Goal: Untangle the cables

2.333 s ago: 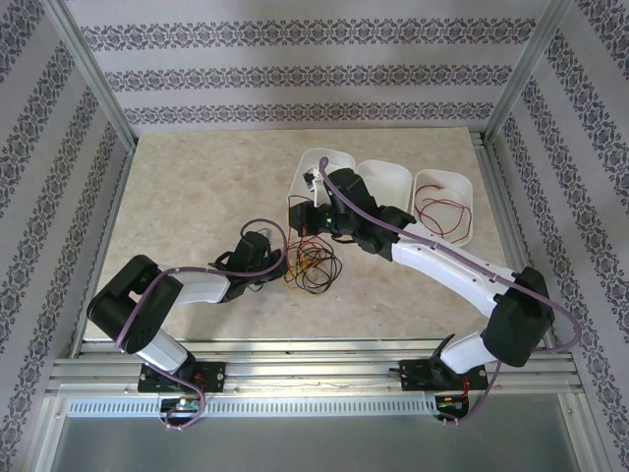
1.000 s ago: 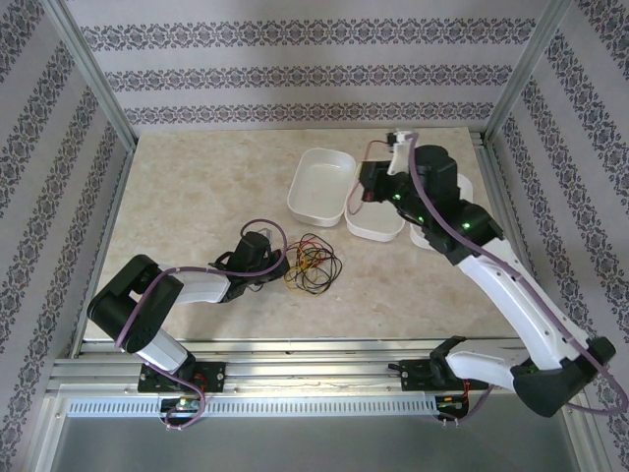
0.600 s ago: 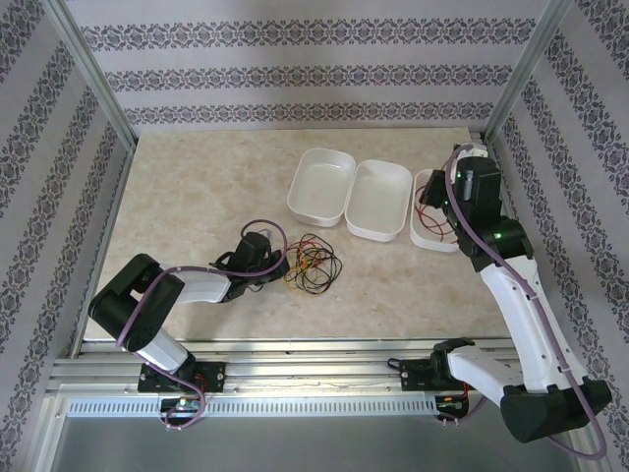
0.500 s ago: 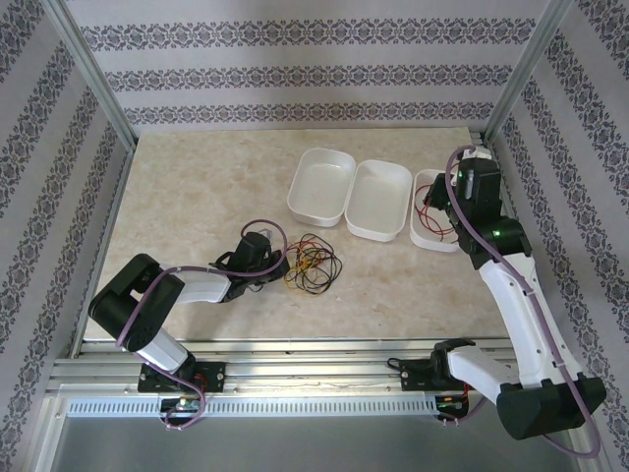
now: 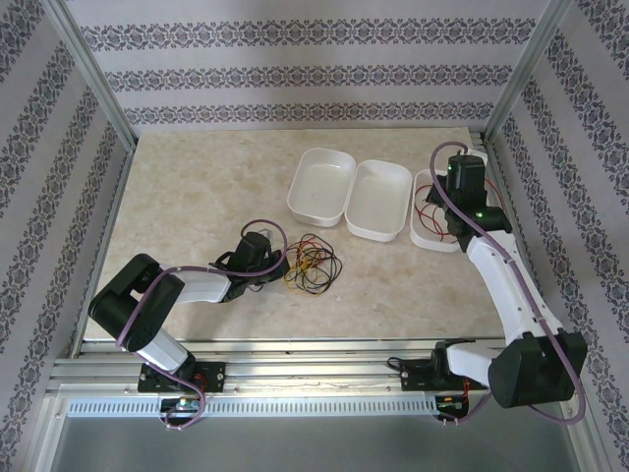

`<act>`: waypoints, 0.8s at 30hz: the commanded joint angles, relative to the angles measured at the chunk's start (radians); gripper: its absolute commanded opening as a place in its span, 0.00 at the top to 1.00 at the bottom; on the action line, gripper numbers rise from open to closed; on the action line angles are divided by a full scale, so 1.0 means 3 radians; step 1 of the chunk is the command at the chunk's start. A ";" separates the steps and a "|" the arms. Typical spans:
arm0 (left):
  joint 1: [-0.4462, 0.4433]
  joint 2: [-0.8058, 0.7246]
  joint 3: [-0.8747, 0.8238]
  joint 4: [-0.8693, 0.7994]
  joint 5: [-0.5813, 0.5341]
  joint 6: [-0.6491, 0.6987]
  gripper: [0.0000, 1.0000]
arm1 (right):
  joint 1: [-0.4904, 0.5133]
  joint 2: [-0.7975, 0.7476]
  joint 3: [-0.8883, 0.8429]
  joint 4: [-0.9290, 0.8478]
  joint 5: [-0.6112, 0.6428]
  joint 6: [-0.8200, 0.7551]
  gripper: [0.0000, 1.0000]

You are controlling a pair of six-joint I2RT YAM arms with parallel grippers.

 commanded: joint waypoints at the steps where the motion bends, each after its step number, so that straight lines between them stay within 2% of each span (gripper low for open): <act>1: -0.0021 0.0029 0.0062 0.0047 0.0019 -0.0038 1.00 | -0.0038 0.0162 -0.0017 0.0155 -0.0146 0.0186 1.00; 9: -0.0021 -0.0018 0.0036 0.0042 0.0002 -0.0044 1.00 | -0.0048 0.0552 0.0104 0.0248 -0.0322 0.0355 1.00; 24: -0.0022 -0.0046 0.0009 0.0045 -0.0019 -0.0049 1.00 | -0.0188 0.1031 0.0200 0.0402 -0.1107 0.0665 1.00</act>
